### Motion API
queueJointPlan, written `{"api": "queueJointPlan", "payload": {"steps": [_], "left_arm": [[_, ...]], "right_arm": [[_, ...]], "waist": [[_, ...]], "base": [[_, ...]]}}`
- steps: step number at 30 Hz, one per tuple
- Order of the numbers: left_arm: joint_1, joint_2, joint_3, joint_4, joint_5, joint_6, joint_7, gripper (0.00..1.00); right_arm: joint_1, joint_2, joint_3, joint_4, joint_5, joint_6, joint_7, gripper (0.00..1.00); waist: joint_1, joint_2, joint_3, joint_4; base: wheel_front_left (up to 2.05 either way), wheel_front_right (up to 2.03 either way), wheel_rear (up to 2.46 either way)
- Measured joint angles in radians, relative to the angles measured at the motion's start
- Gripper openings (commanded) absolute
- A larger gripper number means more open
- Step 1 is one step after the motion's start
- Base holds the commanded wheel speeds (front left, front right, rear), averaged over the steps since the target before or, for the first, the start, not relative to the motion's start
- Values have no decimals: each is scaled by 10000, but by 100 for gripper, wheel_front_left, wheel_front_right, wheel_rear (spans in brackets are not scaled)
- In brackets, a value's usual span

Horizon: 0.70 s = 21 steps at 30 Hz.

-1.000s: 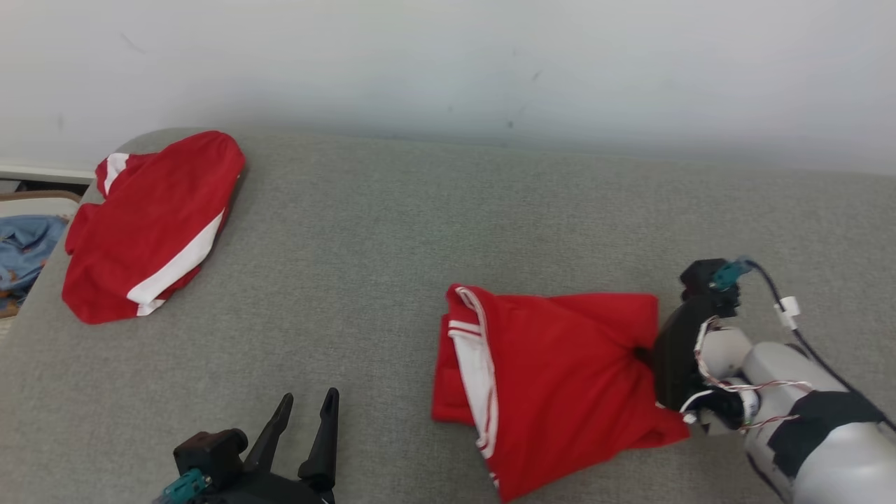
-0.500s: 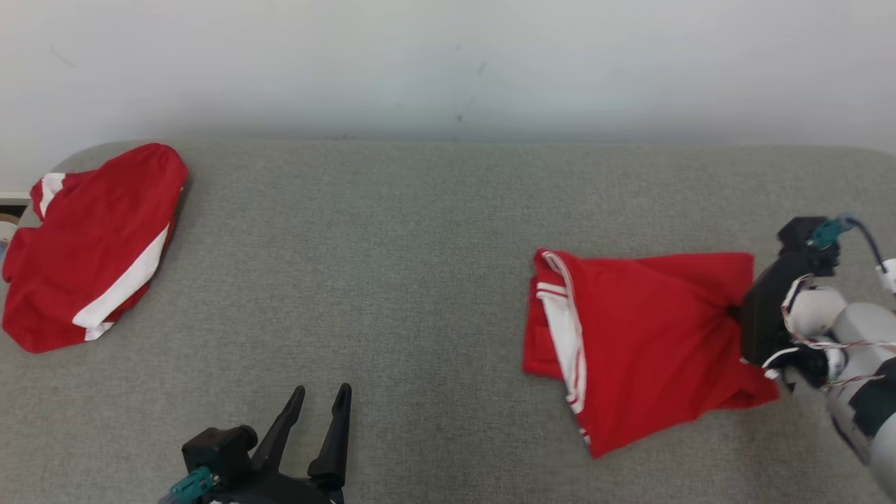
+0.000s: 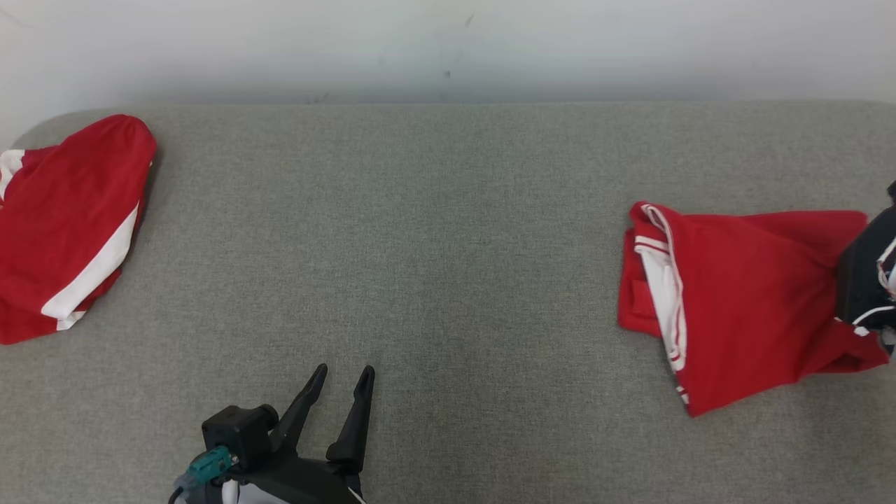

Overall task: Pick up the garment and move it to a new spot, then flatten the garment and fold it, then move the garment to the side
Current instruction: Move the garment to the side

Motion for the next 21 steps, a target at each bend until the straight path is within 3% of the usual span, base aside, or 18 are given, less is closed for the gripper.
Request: {"api": "queueJointPlan", "payload": {"steps": [21], "left_arm": [[-174, 104, -67, -322, 90, -2, 221, 100]], "right_arm": [[-546, -932, 527, 941, -930, -197, -113, 0]], "waist": [[-2, 0, 730, 212]], "base": [[0, 0, 0]]}}
